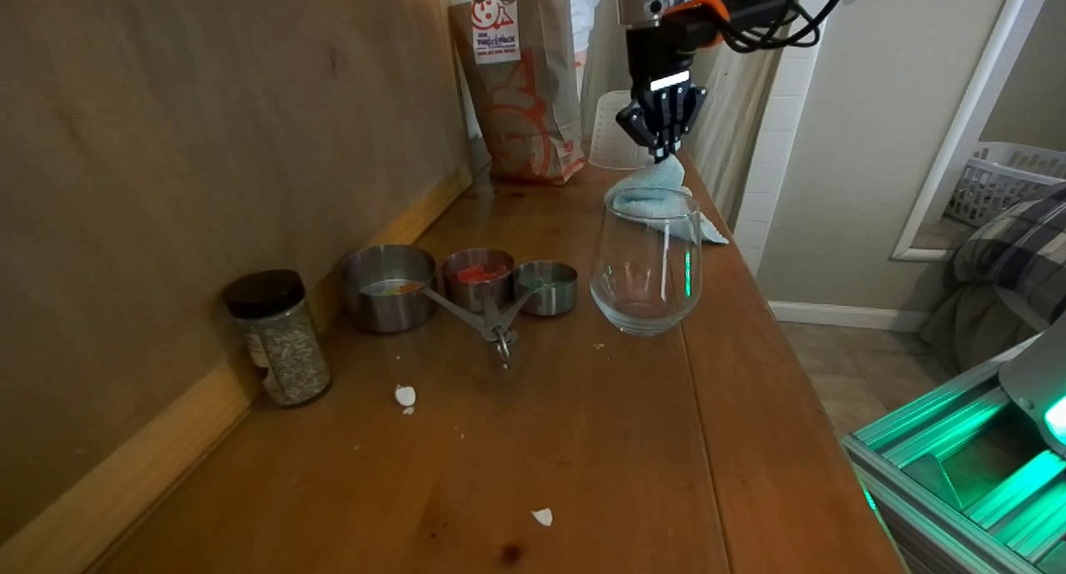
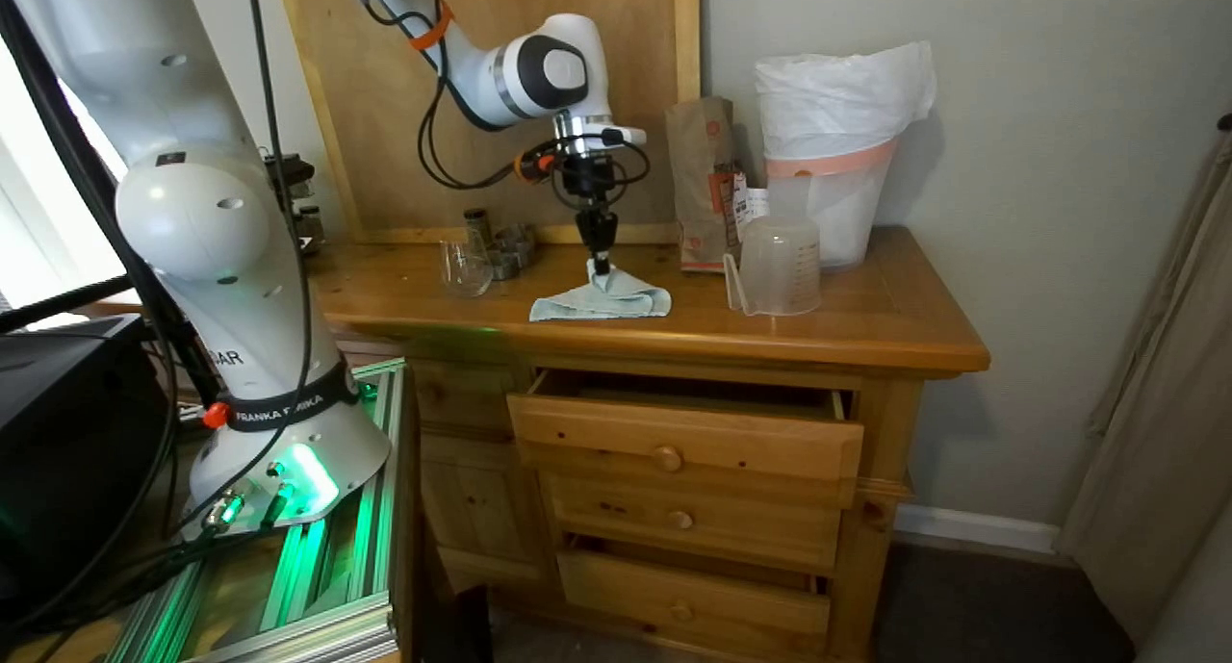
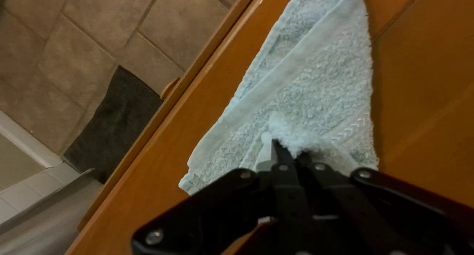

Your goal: Pick up the gummy bear on the table and place it in the center of the white cloth, fold the white cloth diagonally in half, fold it diagonally again into a quarter

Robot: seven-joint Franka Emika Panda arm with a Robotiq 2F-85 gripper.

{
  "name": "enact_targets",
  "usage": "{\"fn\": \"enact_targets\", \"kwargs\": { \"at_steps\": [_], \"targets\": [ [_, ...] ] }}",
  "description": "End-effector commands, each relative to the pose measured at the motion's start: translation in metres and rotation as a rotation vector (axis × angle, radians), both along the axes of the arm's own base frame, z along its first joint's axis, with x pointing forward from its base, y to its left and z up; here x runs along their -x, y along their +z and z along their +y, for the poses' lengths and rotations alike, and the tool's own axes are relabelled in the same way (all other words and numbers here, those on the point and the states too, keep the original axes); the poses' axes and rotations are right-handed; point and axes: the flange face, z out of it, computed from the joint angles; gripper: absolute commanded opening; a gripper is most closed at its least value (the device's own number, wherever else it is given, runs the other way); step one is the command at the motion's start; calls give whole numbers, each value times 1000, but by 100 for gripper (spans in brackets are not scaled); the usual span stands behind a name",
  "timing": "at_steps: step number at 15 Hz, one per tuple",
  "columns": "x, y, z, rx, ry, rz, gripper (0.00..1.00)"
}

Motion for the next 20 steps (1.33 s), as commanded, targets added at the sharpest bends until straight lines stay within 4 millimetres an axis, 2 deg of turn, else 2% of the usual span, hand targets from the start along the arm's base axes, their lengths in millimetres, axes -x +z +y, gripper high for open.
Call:
{"fn": "enact_targets", "kwargs": {
  "at_steps": [1, 10, 16, 17, 19, 20],
  "targets": [
    [17, 4, -4, 5, 6, 14, 4],
    [39, 12, -5, 38, 29, 33, 4],
    [44, 9, -2, 23, 19, 59, 6],
    [45, 7, -3, 23, 18, 67, 28],
    [46, 6, -4, 23, 13, 74, 32],
    [47, 5, -5, 23, 11, 79, 39]
  ]
}}
